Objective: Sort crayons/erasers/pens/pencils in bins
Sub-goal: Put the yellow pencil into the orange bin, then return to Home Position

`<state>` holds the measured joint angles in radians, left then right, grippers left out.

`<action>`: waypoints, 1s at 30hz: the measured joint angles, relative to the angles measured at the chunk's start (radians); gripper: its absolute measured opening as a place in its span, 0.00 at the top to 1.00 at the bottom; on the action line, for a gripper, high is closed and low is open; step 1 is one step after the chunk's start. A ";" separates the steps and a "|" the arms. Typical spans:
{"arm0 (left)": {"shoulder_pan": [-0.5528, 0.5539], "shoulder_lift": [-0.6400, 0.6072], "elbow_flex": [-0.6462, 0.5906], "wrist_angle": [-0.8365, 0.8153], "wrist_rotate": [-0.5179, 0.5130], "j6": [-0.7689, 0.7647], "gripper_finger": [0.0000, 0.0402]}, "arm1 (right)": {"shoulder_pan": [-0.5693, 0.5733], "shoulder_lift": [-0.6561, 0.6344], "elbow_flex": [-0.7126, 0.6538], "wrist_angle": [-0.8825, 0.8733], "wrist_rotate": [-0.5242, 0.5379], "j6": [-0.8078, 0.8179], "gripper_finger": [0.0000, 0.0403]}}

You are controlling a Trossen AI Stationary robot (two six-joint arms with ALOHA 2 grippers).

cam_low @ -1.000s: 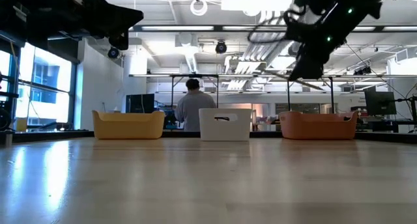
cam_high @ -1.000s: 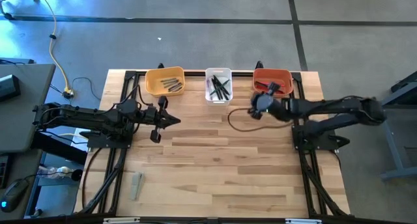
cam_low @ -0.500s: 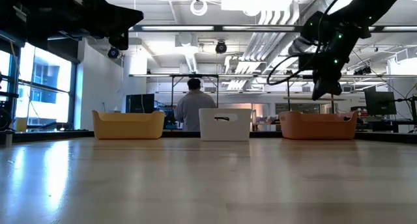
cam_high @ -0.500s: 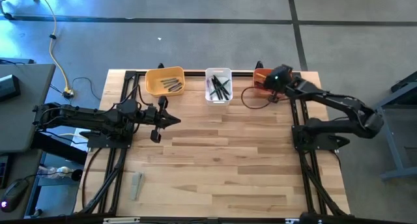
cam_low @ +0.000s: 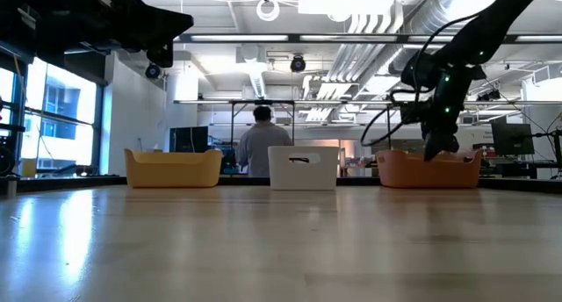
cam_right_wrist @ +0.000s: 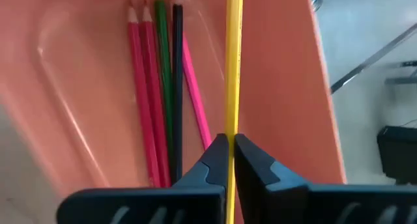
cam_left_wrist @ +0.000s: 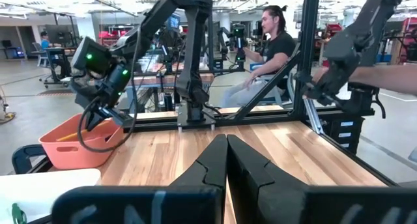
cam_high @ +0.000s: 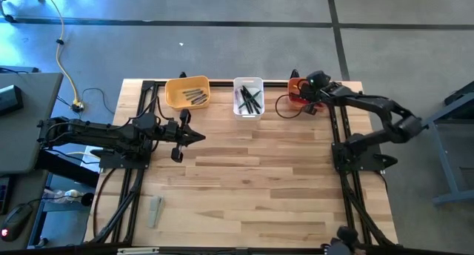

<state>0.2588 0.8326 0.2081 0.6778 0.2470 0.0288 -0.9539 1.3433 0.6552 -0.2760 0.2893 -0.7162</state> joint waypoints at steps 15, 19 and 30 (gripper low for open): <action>0.000 0.000 0.000 0.000 0.000 0.000 1.00 | -0.033 0.086 0.000 0.014 0.004 -0.024 1.00; 0.000 0.000 0.000 0.000 0.000 0.000 1.00 | -0.033 0.086 0.001 0.014 0.020 -0.020 0.95; 0.033 0.000 0.000 -0.002 -0.012 -0.021 1.00 | 0.003 0.036 0.030 0.024 0.022 0.039 0.74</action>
<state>0.2915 0.8326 0.2081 0.6759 0.2352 0.0078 -0.9514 1.3788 0.6850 -0.2518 0.3116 -0.6770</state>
